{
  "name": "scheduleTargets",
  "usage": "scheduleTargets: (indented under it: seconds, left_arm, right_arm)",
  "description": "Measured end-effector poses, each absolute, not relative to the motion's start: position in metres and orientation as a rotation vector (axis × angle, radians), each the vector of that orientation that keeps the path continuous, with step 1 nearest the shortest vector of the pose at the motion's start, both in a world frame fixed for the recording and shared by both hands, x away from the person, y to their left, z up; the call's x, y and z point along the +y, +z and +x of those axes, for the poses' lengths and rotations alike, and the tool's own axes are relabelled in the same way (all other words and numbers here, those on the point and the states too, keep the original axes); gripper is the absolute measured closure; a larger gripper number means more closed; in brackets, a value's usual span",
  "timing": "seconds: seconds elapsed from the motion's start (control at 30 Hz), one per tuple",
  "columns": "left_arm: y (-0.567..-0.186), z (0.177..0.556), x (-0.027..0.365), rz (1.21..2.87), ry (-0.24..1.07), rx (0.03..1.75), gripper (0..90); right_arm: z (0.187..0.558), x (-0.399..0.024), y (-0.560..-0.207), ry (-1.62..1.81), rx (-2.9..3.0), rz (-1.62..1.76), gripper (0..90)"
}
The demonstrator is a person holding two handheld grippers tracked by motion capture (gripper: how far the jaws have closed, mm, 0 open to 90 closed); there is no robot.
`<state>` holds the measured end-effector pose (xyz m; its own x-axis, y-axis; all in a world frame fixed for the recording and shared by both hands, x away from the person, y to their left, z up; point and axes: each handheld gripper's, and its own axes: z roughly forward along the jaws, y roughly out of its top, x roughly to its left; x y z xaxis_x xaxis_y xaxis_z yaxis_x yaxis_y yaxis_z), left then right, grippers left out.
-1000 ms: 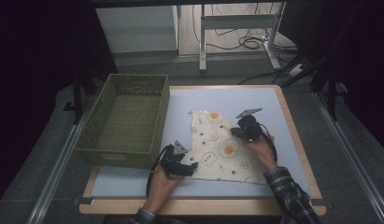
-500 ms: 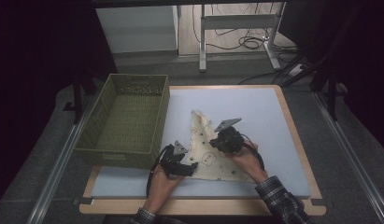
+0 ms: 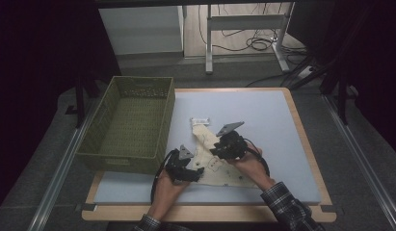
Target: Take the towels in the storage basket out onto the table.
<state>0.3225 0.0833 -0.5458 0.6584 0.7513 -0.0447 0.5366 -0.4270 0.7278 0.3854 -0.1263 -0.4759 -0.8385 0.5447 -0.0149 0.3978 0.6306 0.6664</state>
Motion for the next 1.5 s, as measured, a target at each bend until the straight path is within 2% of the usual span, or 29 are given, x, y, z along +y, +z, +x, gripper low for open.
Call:
scheduleTargets:
  seconds: [0.2, 0.47, 0.63, 0.7, 0.77, 0.83, 1.0, 1.27, 1.5]
  left_arm:
    - [-0.546, 0.323, 0.084, 2.139, 0.373, 0.990, 19.5]
    - [-0.546, 0.322, 0.083, 2.137, 0.371, 0.993, 19.6]
    - [-0.546, 0.322, 0.083, 2.137, 0.370, 0.993, 19.6]
    - [-0.546, 0.322, 0.083, 2.134, 0.371, 0.994, 19.5]
    - [-0.546, 0.322, 0.083, 2.135, 0.371, 0.994, 19.6]
    - [-0.546, 0.322, 0.083, 2.135, 0.371, 0.994, 19.5]
    - [-0.546, 0.323, 0.083, 2.137, 0.370, 0.993, 19.6]
    - [-0.546, 0.323, 0.083, 2.138, 0.371, 0.993, 19.5]
    - [-0.546, 0.323, 0.083, 2.138, 0.370, 0.992, 19.6]
  right_arm:
    - [0.408, -0.155, -0.469, 0.942, 2.546, 0.860, 63.8]
    - [0.436, -0.183, -0.496, 0.882, 2.501, 0.991, 63.4]
    - [0.446, -0.192, -0.512, 0.843, 2.486, 1.038, 55.0]
    - [0.446, -0.194, -0.516, 0.872, 2.486, 1.056, 58.2]
    - [0.445, -0.195, -0.516, 0.888, 2.486, 1.066, 73.8]
    - [0.443, -0.193, -0.516, 0.893, 2.504, 1.060, 83.0]
    - [0.448, -0.193, -0.505, 0.811, 2.474, 1.003, 84.4]
    - [0.480, -0.229, -0.475, 0.832, 2.349, 1.089, 84.2]
    - [0.506, -0.251, -0.473, 0.805, 2.278, 1.177, 84.1]
